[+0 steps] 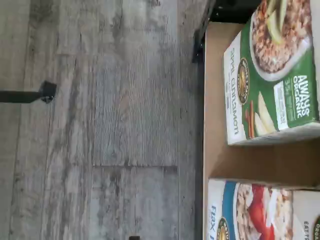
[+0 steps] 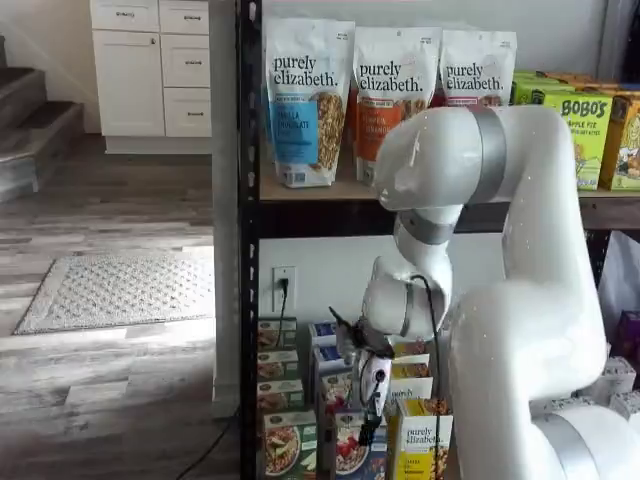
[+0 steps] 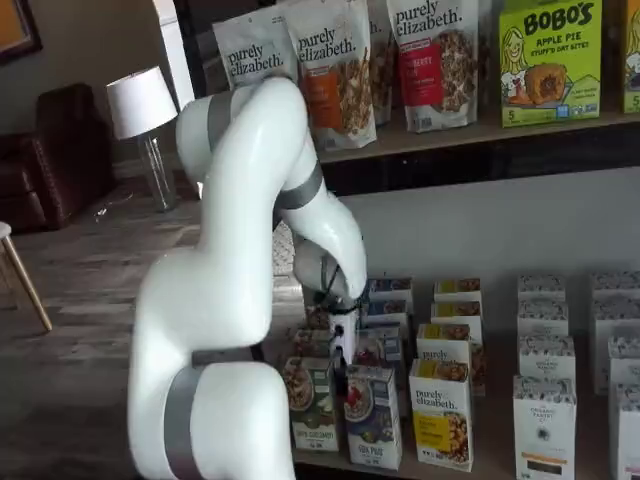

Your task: Pick up the blue and white box that is on the bottom shelf, the second box from the left

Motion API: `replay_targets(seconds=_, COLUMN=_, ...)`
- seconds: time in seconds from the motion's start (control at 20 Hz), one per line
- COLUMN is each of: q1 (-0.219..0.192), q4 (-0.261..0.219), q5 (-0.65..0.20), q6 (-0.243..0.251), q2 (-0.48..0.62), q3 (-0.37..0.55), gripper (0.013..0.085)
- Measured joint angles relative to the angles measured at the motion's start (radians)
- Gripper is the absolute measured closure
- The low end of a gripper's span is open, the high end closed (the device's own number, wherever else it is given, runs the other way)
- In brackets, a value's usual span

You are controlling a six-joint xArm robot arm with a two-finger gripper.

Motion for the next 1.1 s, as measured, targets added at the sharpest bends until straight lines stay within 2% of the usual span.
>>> replay_targets(seconds=0.5, q1=0.000, q4=-0.017, q5=0.021, q6=0.019, q2=-0.021, q3=0.000, gripper=0.0130)
replay_targets(seconds=0.9, q1=0.002, q4=0.025, q5=-0.020, q6=-0.018, q2=-0.027, q3=0.010, gripper=0.0130)
replay_targets(seconds=1.1, q1=0.000, q4=0.025, q5=-0.045, q6=-0.021, q2=-0.018, q3=0.005, gripper=0.0130)
